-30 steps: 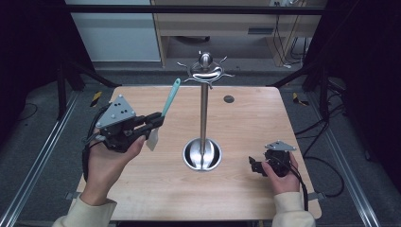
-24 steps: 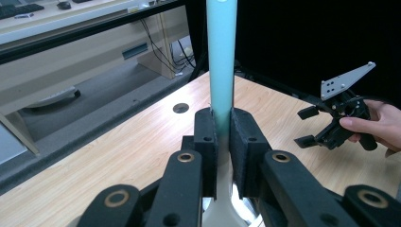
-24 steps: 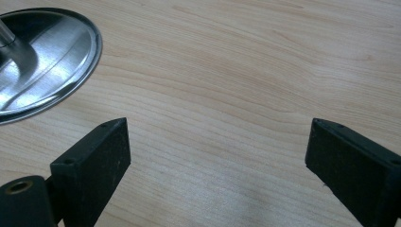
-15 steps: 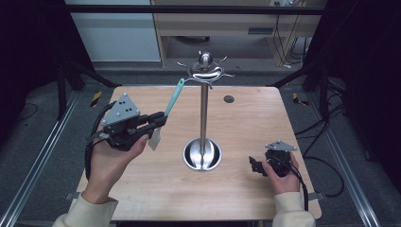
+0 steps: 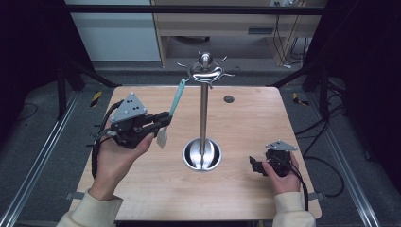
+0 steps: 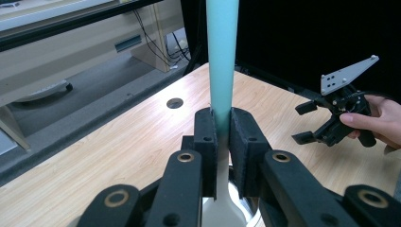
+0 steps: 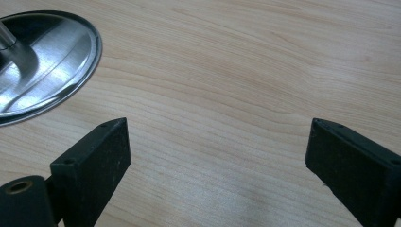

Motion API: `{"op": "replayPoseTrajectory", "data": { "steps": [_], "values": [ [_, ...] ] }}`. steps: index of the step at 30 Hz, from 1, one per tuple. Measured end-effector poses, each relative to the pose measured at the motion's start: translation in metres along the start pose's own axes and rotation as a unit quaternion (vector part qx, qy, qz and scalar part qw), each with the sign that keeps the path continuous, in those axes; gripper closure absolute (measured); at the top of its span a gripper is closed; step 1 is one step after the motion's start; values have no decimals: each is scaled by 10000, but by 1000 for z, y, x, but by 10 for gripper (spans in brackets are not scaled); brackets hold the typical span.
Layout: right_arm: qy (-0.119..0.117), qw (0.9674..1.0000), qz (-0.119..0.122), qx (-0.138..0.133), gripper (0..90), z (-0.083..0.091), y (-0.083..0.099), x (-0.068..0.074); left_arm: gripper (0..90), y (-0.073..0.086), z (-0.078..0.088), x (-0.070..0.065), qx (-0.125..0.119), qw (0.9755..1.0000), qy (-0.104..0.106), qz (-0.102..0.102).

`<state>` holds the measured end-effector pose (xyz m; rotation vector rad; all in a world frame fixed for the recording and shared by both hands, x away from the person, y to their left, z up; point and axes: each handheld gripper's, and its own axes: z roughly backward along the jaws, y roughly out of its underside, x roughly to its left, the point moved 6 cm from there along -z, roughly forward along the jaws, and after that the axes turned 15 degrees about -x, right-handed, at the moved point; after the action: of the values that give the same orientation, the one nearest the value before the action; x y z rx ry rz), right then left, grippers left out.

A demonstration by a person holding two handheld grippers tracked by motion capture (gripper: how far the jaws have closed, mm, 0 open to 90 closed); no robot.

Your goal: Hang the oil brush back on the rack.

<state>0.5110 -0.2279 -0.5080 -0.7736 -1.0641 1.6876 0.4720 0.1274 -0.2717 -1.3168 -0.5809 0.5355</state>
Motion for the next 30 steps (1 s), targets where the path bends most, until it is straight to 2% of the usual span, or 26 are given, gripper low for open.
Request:
{"op": "replayPoseTrajectory", "data": {
  "steps": [30],
  "values": [
    [6, 10000, 40, -9, 80, -1, 0, -1, 814, 4, -17, 0, -25, 9999, 37, 104]
  ]
}}
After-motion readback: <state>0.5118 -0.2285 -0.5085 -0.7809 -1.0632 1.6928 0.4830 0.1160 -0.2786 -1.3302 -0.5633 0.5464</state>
